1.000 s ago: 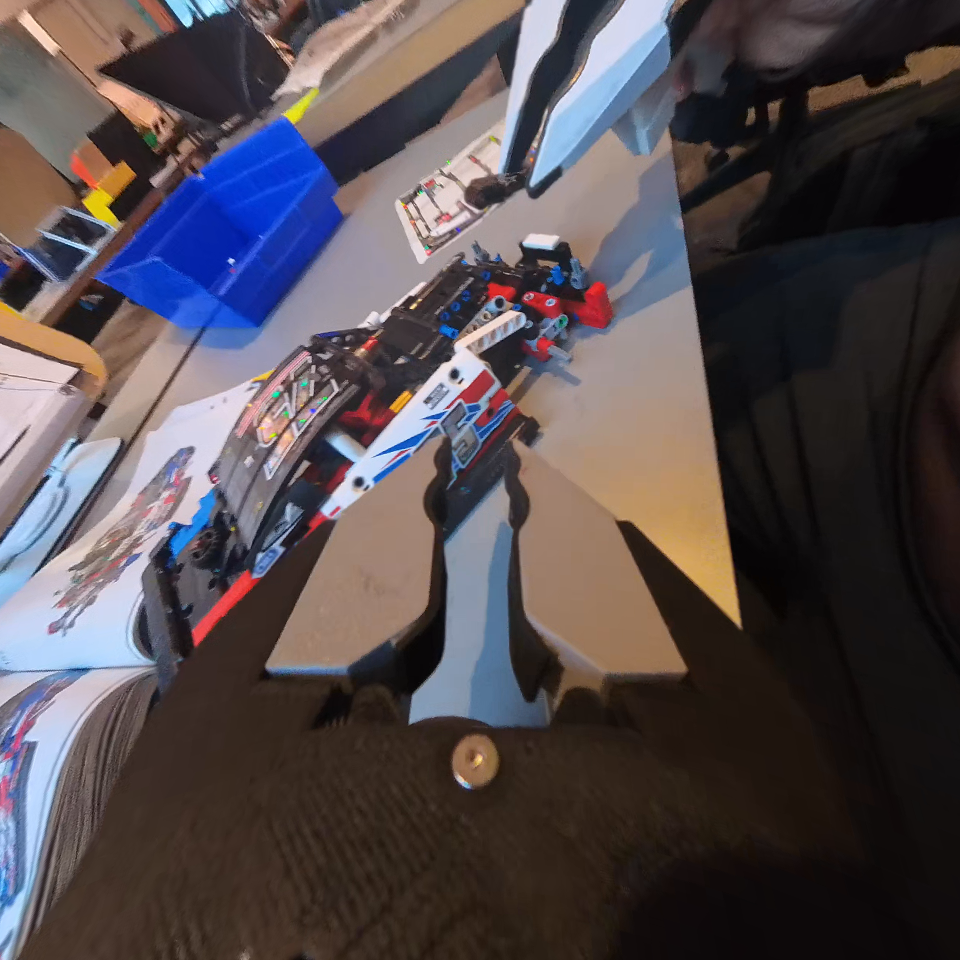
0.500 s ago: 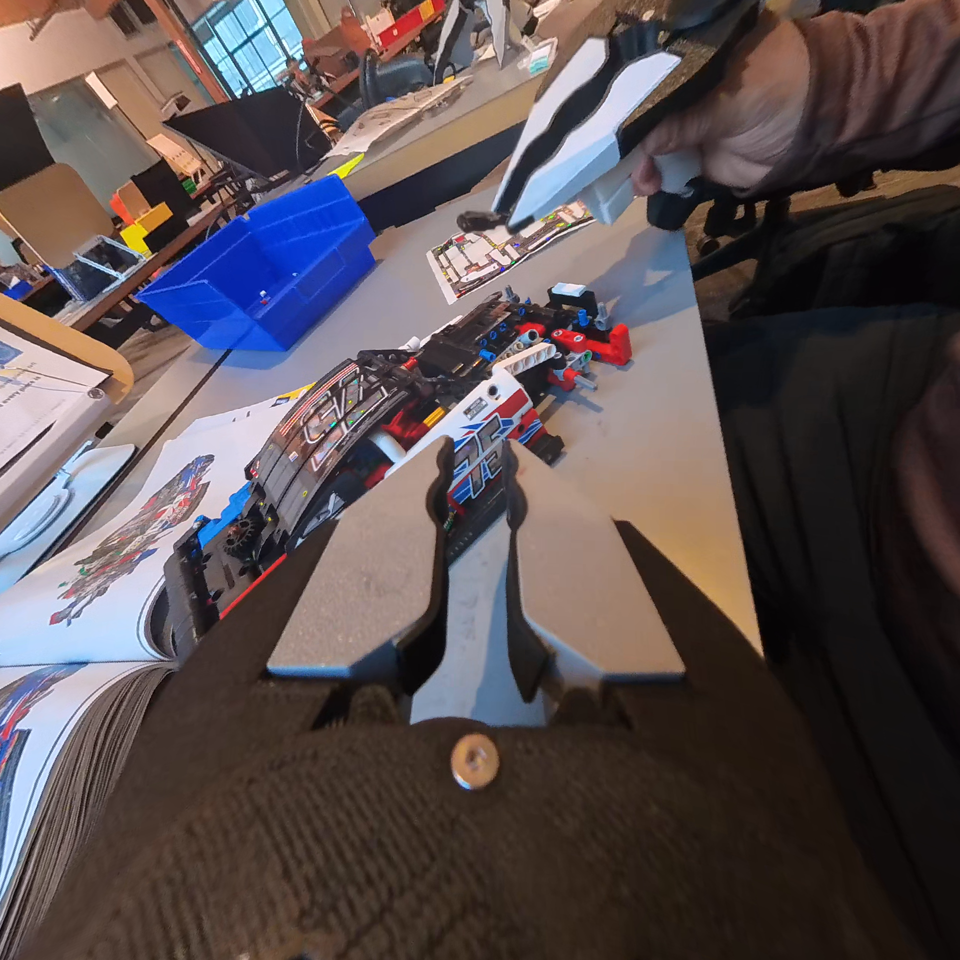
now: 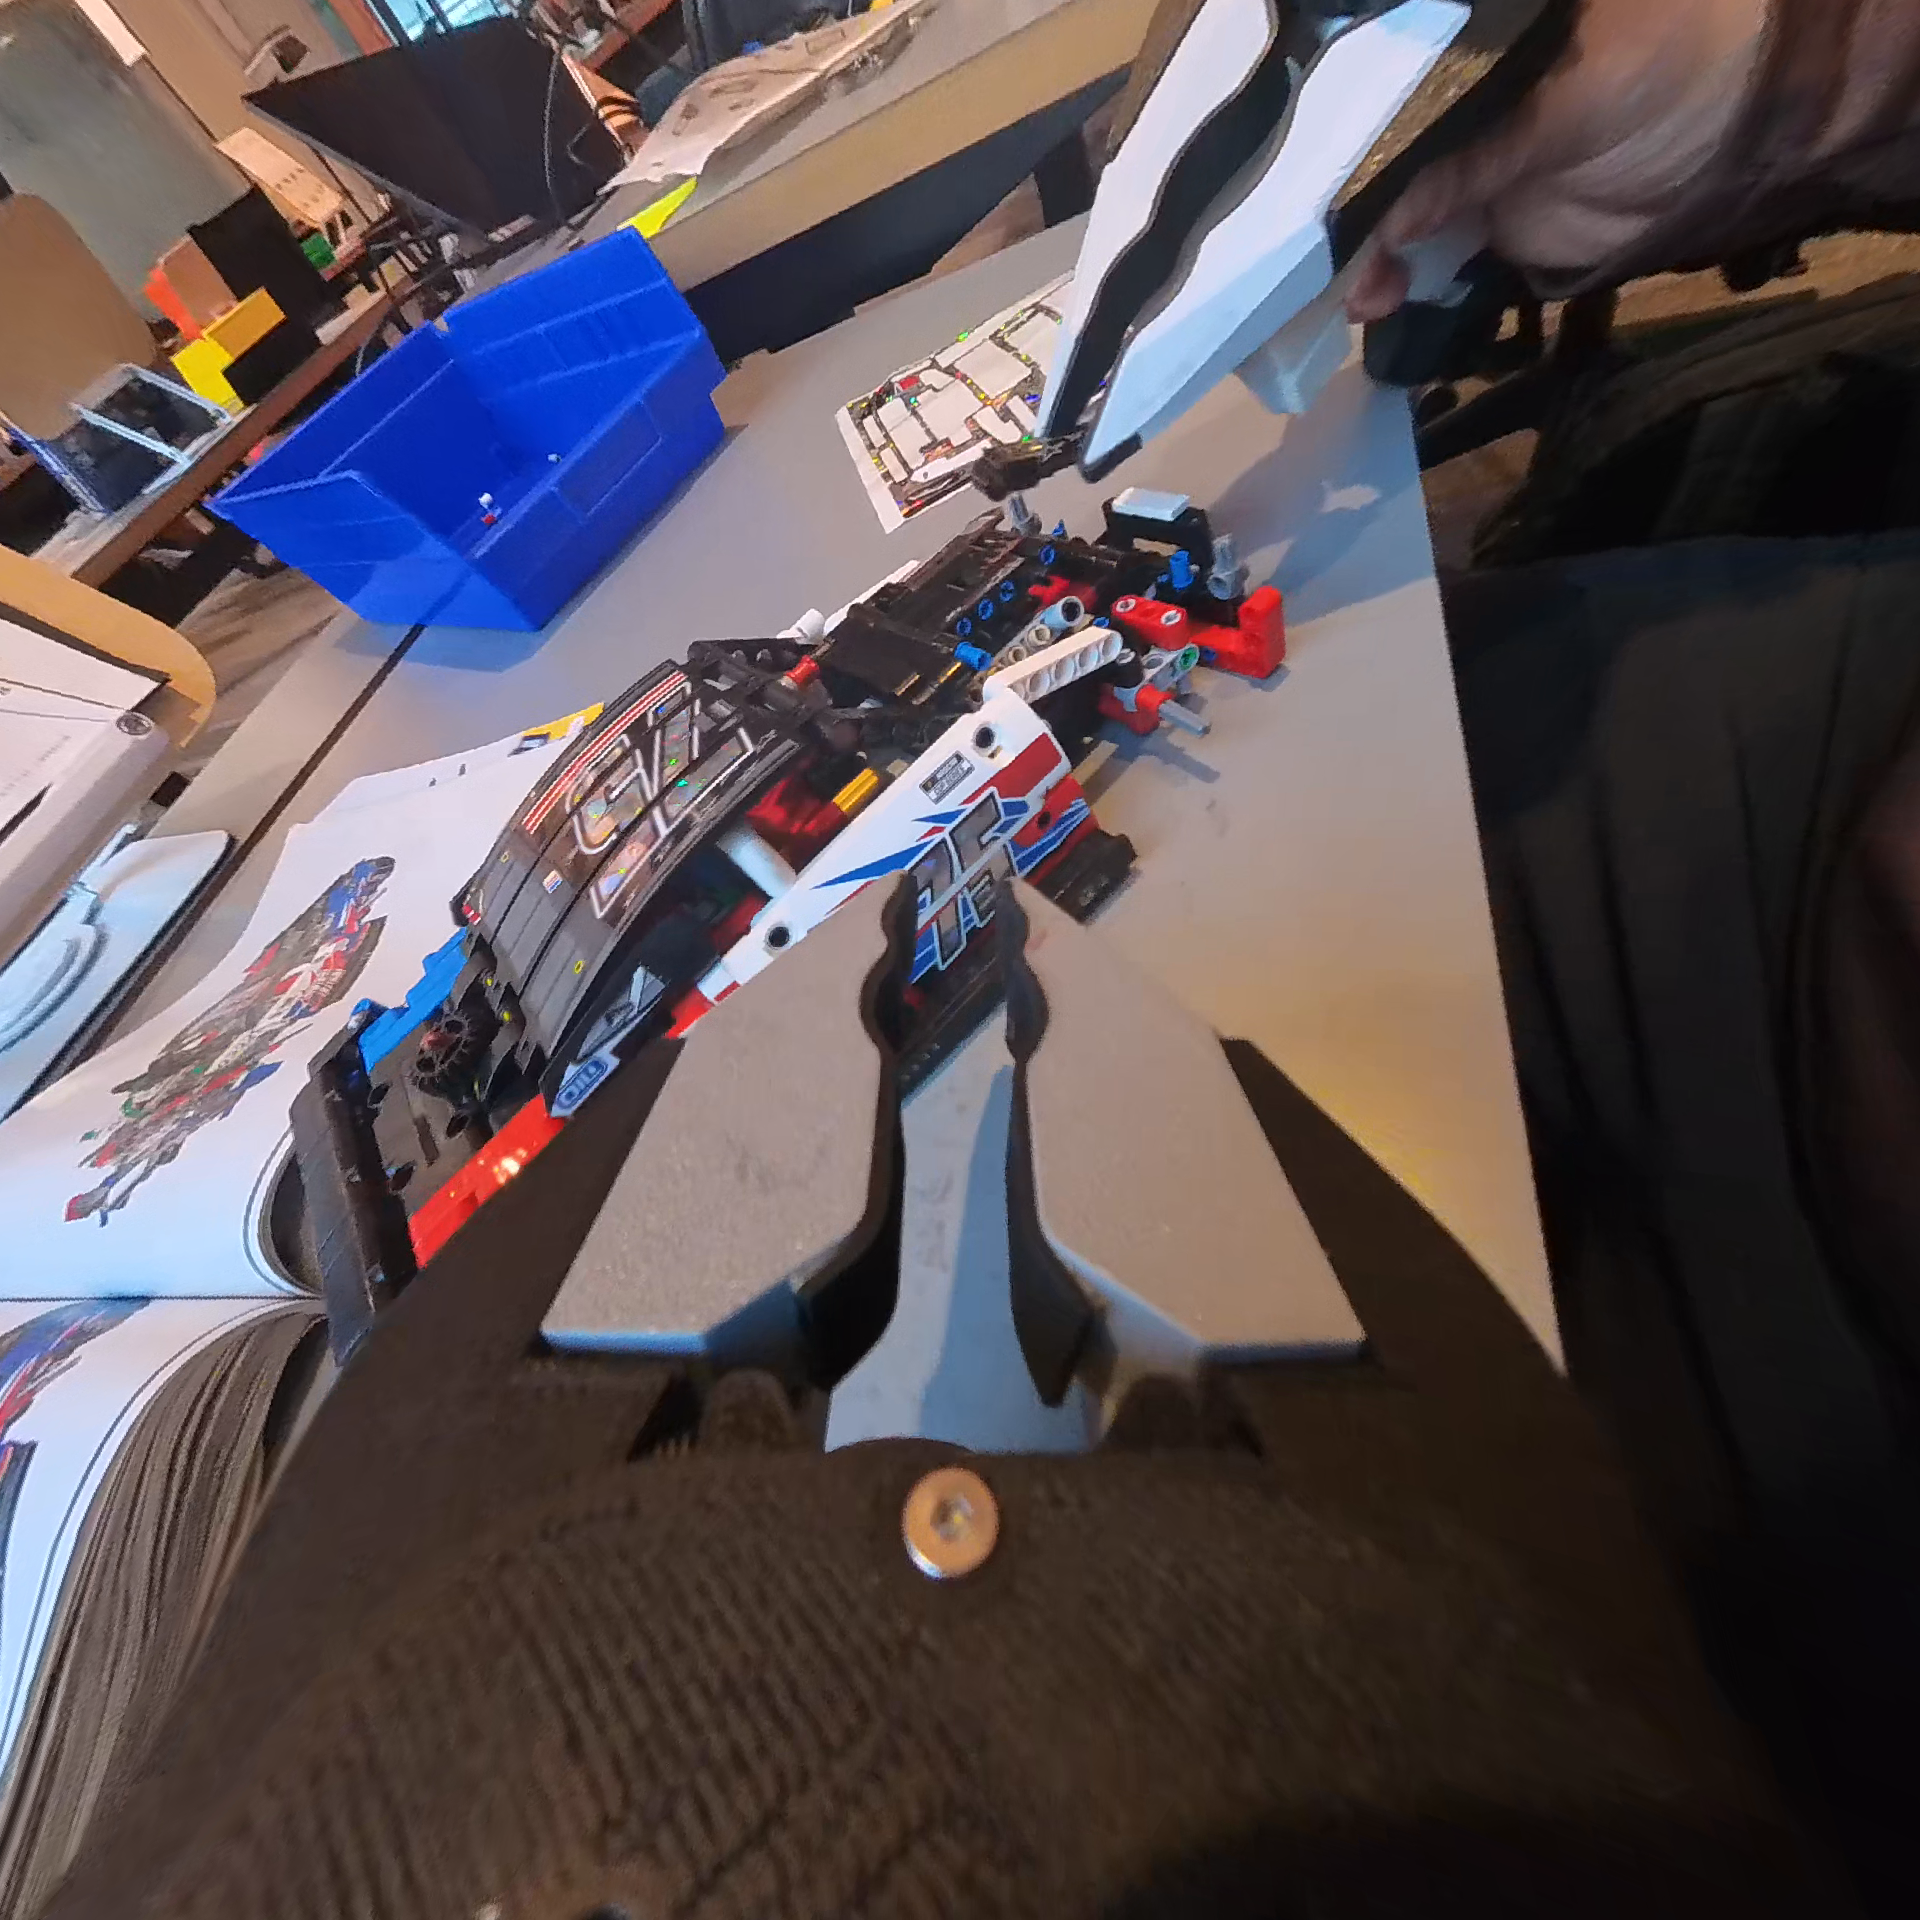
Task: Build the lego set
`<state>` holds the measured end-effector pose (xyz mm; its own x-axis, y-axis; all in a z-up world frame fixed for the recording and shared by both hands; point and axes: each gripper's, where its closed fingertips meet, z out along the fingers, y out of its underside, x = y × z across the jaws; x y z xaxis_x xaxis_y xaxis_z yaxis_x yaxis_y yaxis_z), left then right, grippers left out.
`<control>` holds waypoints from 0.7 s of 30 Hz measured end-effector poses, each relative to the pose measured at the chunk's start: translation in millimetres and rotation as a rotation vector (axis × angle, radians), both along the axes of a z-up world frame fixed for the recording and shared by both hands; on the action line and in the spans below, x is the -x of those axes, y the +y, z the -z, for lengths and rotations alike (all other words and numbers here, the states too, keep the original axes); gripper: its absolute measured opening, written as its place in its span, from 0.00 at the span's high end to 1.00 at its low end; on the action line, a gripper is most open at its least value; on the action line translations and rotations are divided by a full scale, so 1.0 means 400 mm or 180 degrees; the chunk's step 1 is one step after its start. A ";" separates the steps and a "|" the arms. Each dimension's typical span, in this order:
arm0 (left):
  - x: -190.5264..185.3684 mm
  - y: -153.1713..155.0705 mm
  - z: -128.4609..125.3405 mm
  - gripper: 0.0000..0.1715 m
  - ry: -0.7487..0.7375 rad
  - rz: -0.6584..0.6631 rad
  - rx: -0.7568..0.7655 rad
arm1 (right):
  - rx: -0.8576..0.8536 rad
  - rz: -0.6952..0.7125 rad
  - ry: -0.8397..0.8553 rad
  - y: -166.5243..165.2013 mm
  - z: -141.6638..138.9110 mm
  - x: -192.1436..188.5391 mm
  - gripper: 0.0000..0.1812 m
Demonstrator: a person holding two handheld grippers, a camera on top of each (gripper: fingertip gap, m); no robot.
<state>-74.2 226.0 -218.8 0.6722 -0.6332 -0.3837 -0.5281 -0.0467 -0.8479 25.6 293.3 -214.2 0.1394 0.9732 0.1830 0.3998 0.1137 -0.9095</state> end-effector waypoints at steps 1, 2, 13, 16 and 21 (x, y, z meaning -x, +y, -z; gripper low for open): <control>-0.002 0.000 0.002 0.94 0.0036 0.0001 -0.0012 | -0.0001 -0.0018 0.0005 -0.004 -0.001 0.000 0.93; -0.003 0.000 0.004 0.94 0.0066 0.0007 -0.0020 | 0.0002 -0.0037 0.0006 -0.008 -0.002 0.001 0.93; -0.005 -0.002 0.004 0.95 0.0076 0.0033 -0.0039 | -0.0003 -0.0163 -0.0061 -0.041 0.007 0.013 0.93; -0.008 -0.006 0.000 0.95 0.0082 0.0058 -0.0085 | -0.0016 -0.0117 -0.0014 -0.026 0.001 0.015 0.93; -0.010 -0.006 0.008 0.95 0.0160 0.0058 -0.0080 | -0.0046 0.0021 0.0094 0.000 -0.015 0.005 0.93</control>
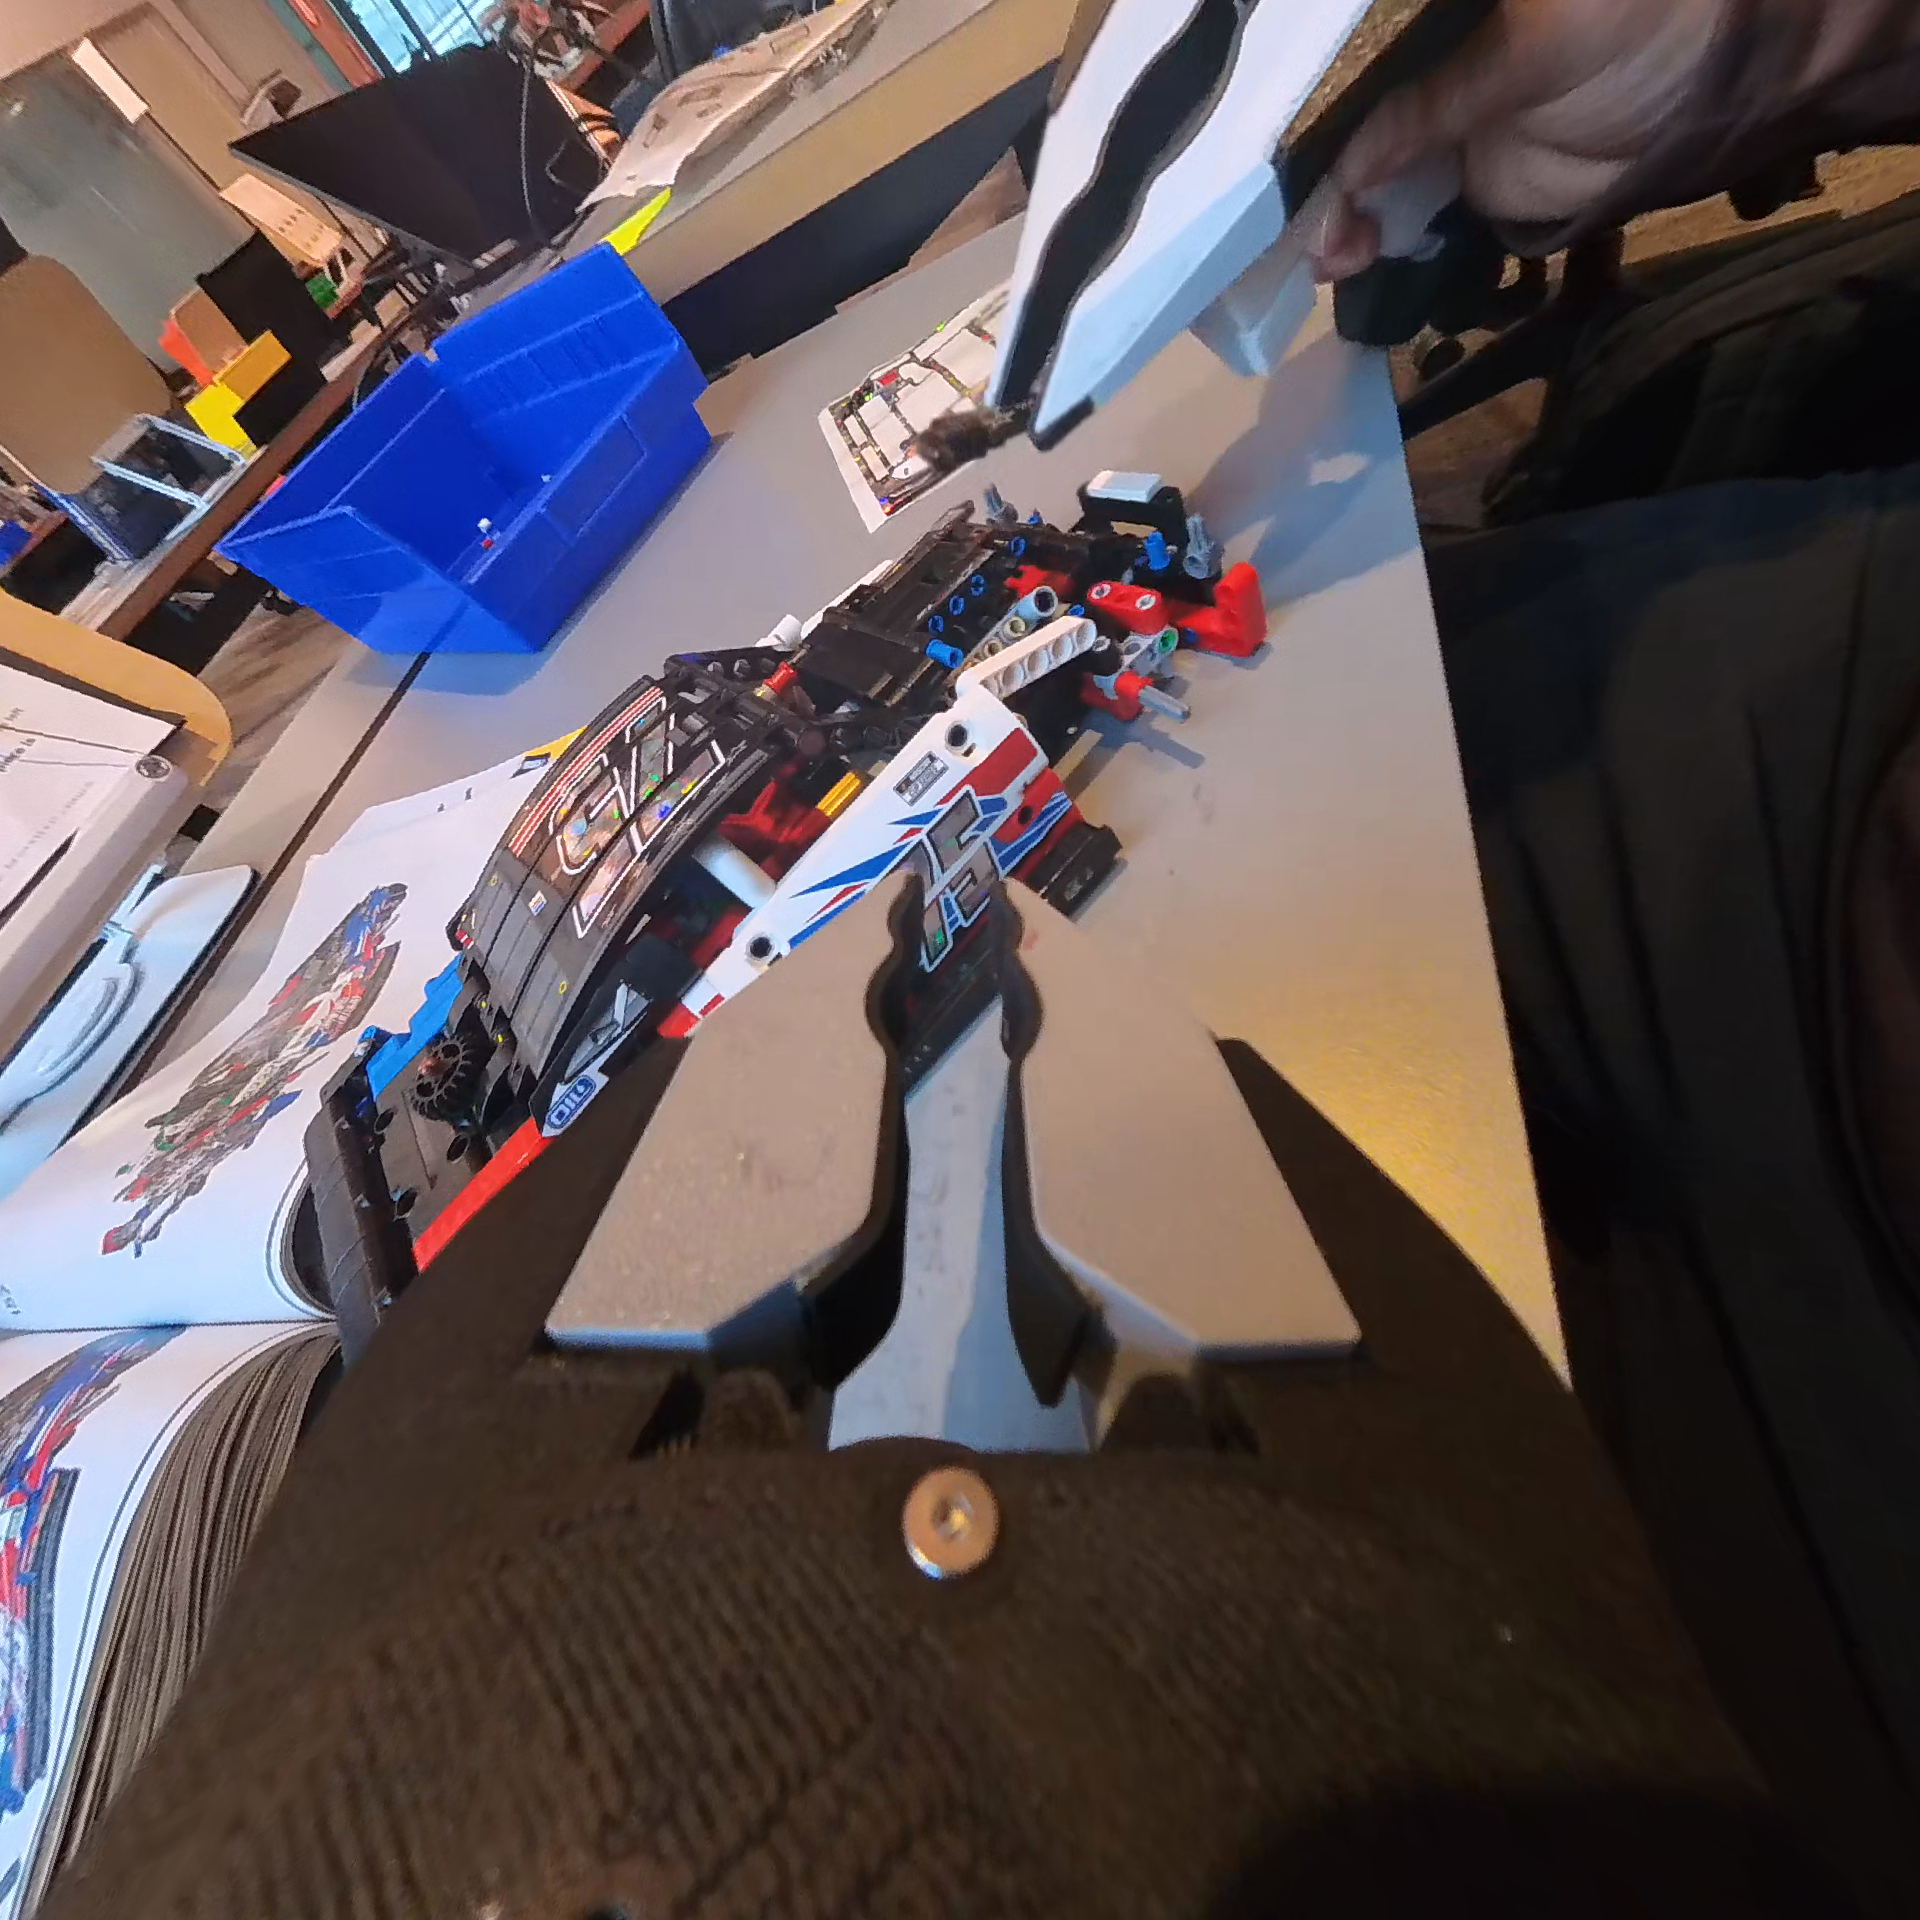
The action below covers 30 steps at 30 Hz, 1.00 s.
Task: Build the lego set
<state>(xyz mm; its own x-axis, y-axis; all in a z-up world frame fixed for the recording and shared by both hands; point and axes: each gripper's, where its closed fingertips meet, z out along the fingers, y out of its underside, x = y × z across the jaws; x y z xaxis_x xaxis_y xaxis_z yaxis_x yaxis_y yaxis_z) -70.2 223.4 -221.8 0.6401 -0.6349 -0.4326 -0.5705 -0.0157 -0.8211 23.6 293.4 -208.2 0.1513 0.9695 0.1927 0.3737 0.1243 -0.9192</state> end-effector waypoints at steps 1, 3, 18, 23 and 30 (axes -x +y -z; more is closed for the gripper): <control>0.000 0.000 0.000 0.95 -0.0007 -0.0002 0.0000 | -0.0018 0.0014 0.0024 0.003 -0.005 -0.001 0.92; 0.002 -0.002 -0.004 0.95 -0.0056 0.0009 0.0007 | -0.0067 0.0048 0.0053 0.010 -0.011 -0.003 0.92; 0.019 0.001 -0.010 0.95 -0.0246 -0.0056 0.0136 | 0.0186 -0.0095 0.0070 0.000 -0.005 0.007 0.92; 0.017 0.000 -0.006 0.95 -0.0209 -0.0048 0.0144 | 0.0123 -0.0272 -0.0048 -0.039 -0.002 0.021 0.93; -0.032 -0.005 -0.002 0.90 -0.0215 0.0048 0.0282 | -0.0197 -0.0377 -0.0380 -0.074 0.018 0.029 0.93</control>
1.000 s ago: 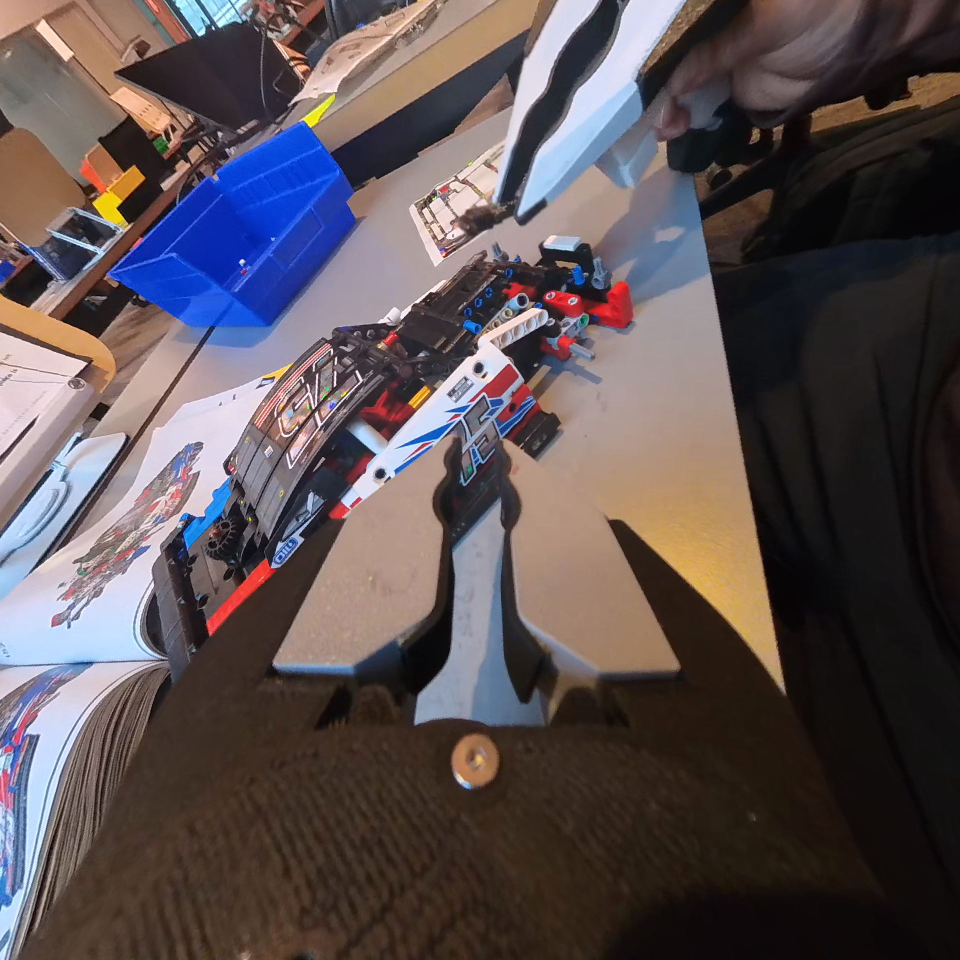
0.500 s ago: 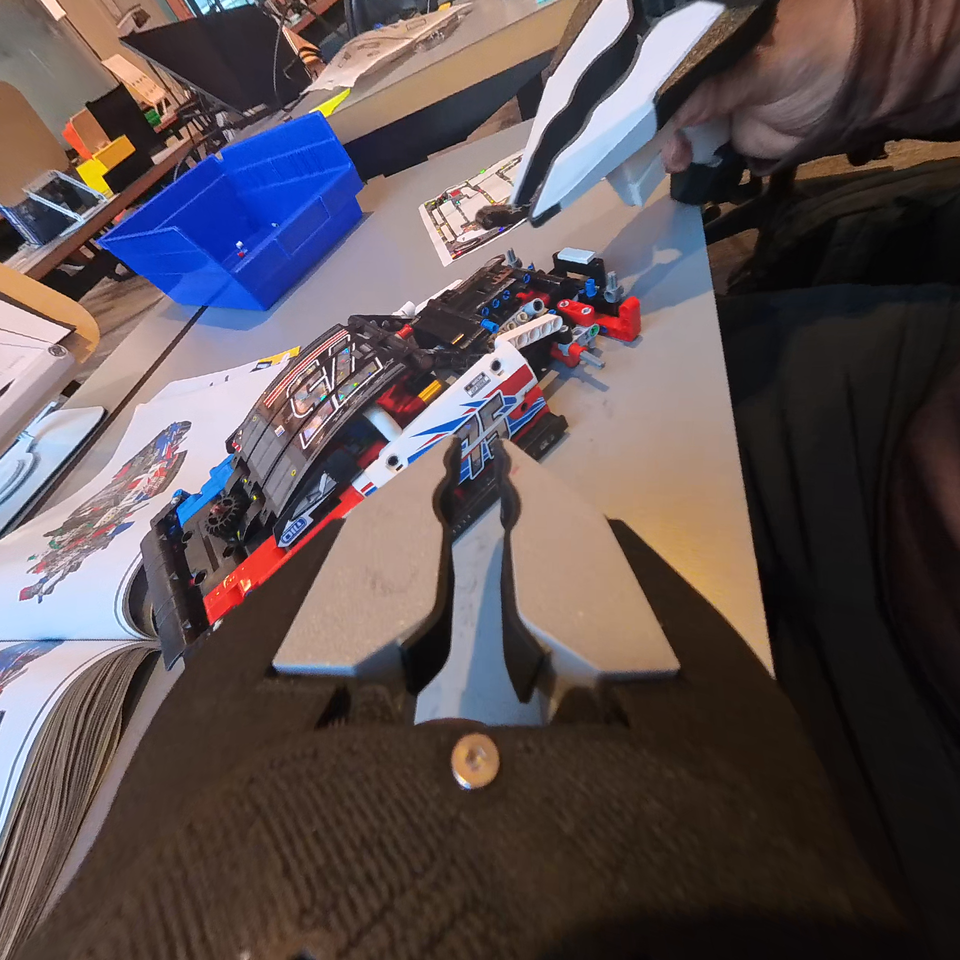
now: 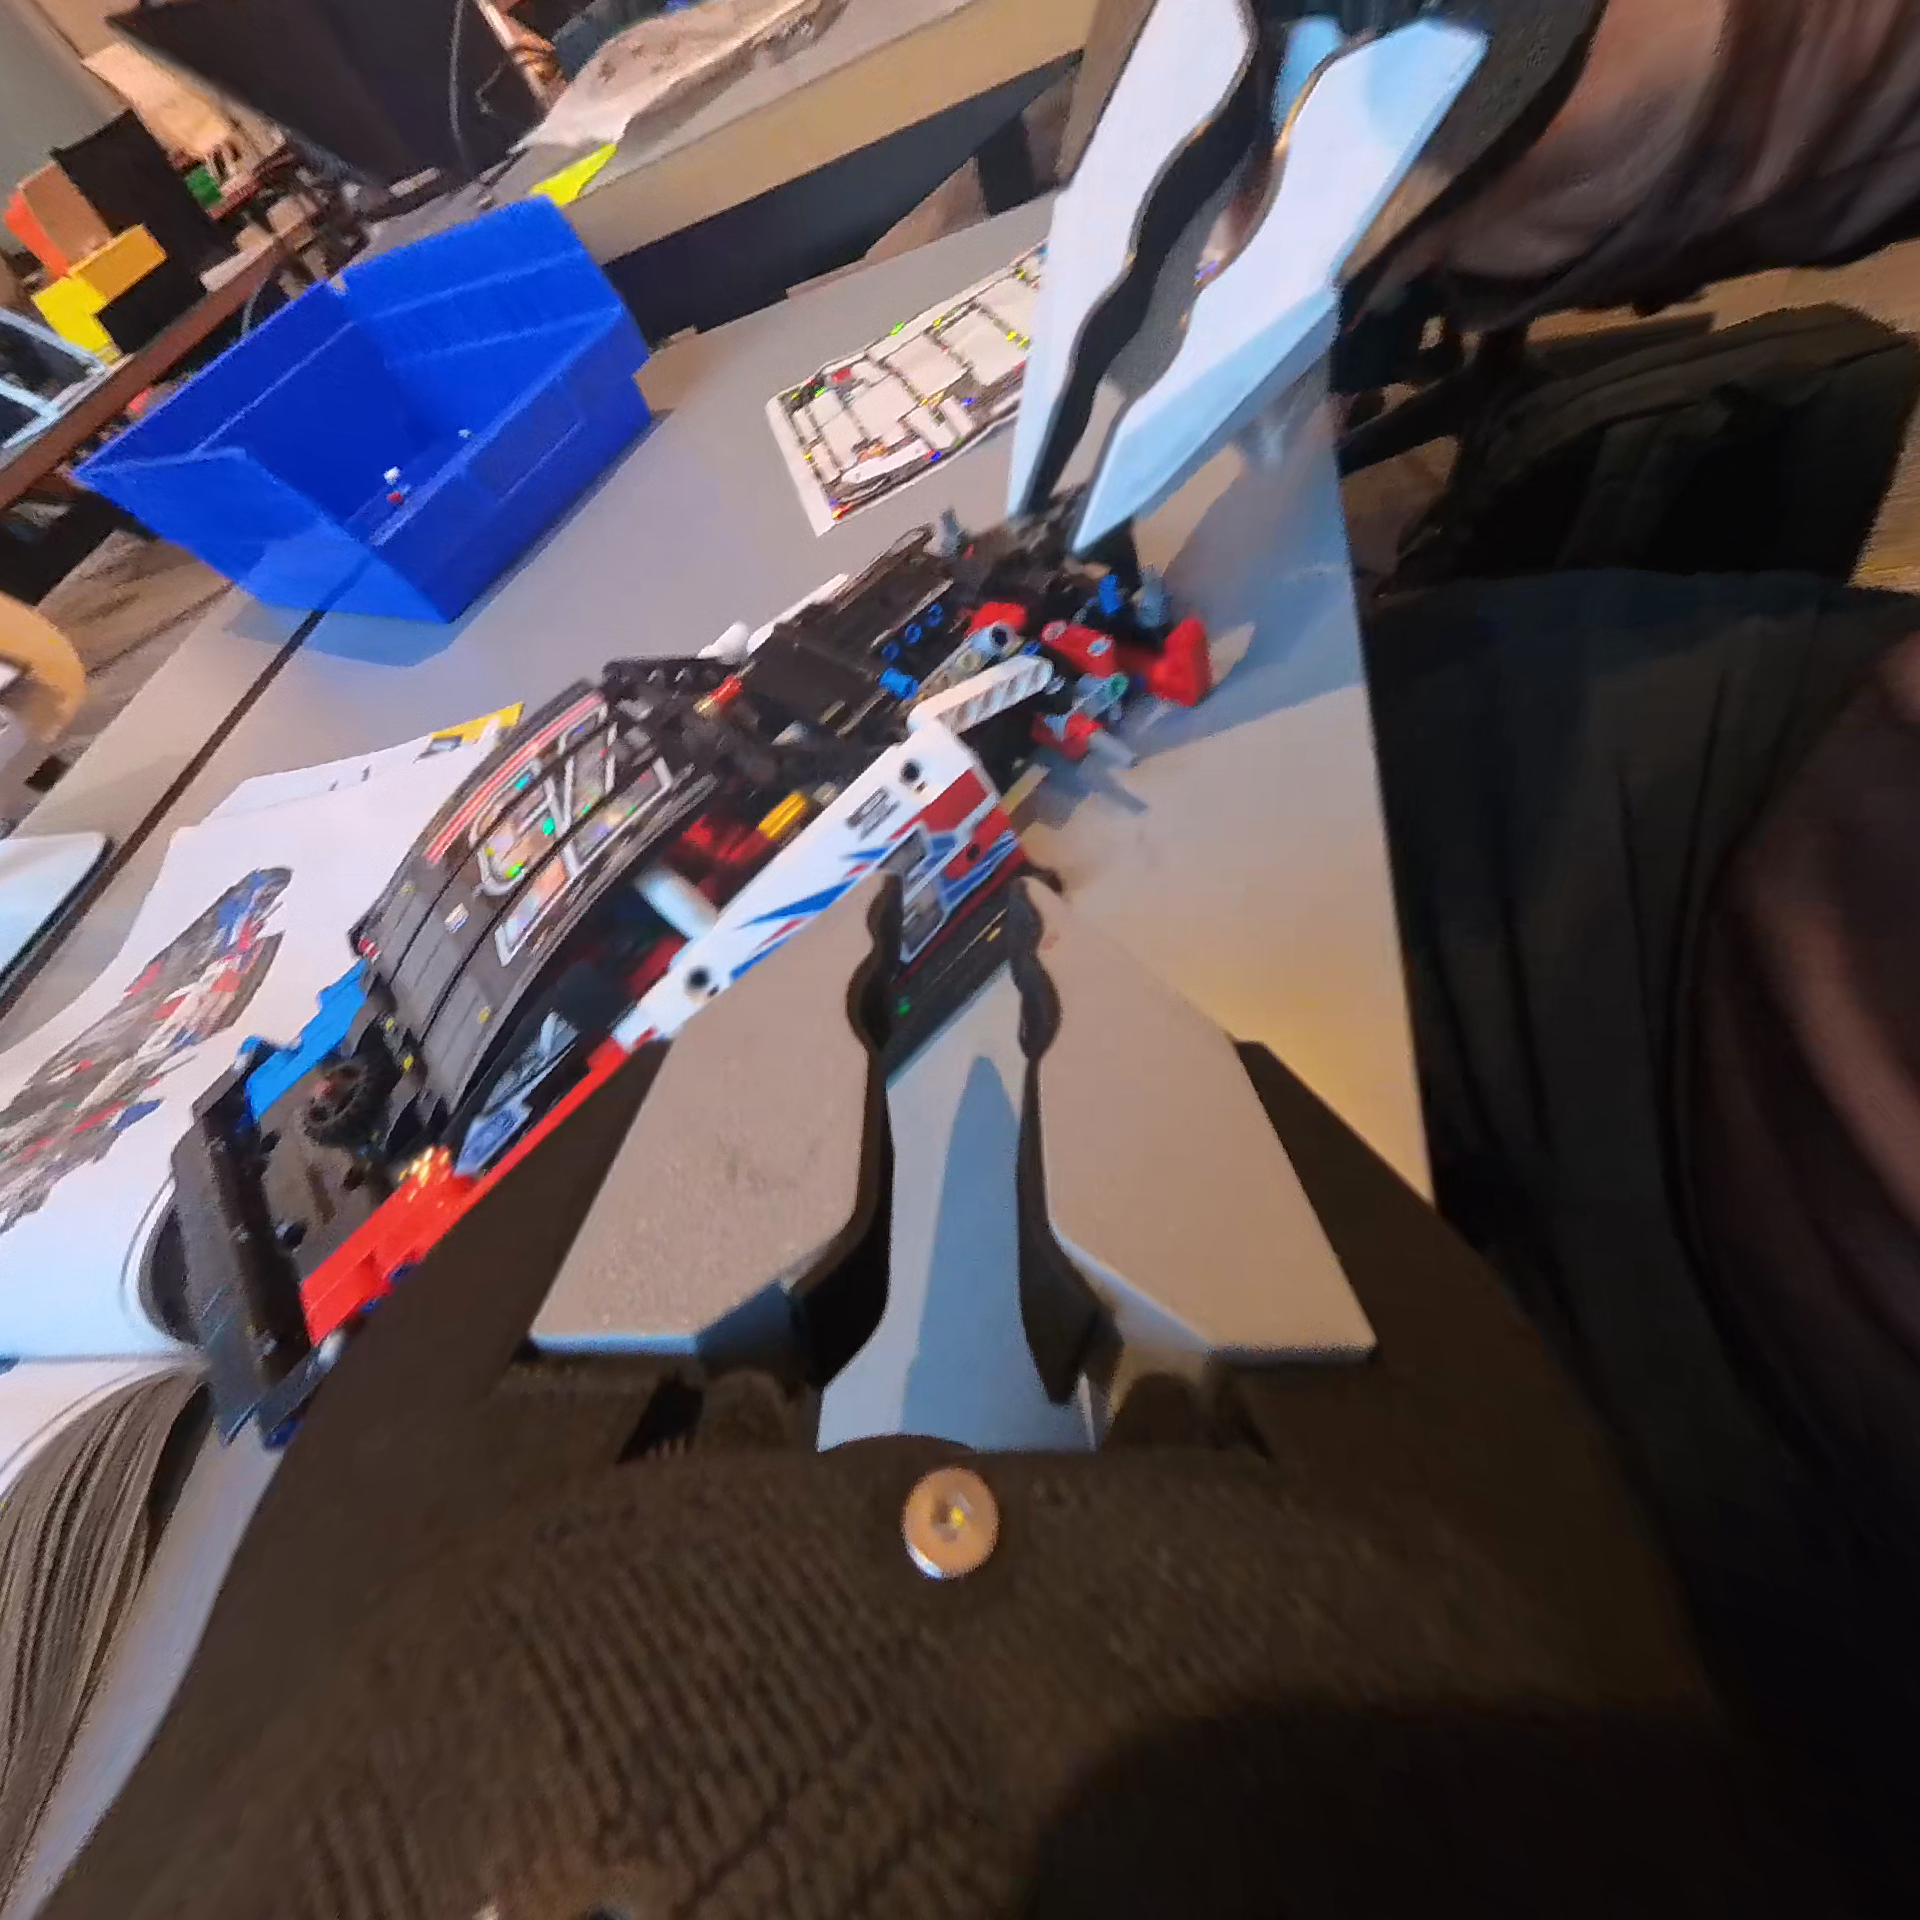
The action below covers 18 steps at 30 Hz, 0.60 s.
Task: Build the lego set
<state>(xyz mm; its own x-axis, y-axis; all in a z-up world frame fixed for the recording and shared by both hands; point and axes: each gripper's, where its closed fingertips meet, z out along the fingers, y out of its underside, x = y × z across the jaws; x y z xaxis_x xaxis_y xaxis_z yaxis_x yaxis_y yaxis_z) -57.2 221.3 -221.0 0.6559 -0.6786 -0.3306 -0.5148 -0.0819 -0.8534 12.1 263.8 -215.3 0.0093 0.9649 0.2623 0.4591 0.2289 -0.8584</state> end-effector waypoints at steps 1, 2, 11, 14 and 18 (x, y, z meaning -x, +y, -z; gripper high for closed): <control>-0.016 -0.001 -0.005 0.90 0.0040 0.0034 -0.0025 | -0.0040 -0.0023 -0.0025 -0.007 -0.001 0.002 0.93; -0.029 0.000 -0.009 0.90 0.0153 0.0060 -0.0081 | -0.0071 -0.0054 -0.0033 -0.014 -0.003 0.004 0.93; -0.132 0.044 0.003 0.90 0.1165 0.0373 -0.0535 | 0.0187 -0.0230 -0.0102 -0.057 0.013 0.001 0.93; -0.139 0.057 0.017 0.89 0.1437 0.0382 -0.0690 | 0.0312 -0.0247 -0.0042 -0.062 0.007 0.000 0.93; -0.140 0.058 0.013 0.88 0.1509 0.0364 -0.0882 | 0.0416 -0.0259 -0.0040 -0.062 0.010 0.000 0.93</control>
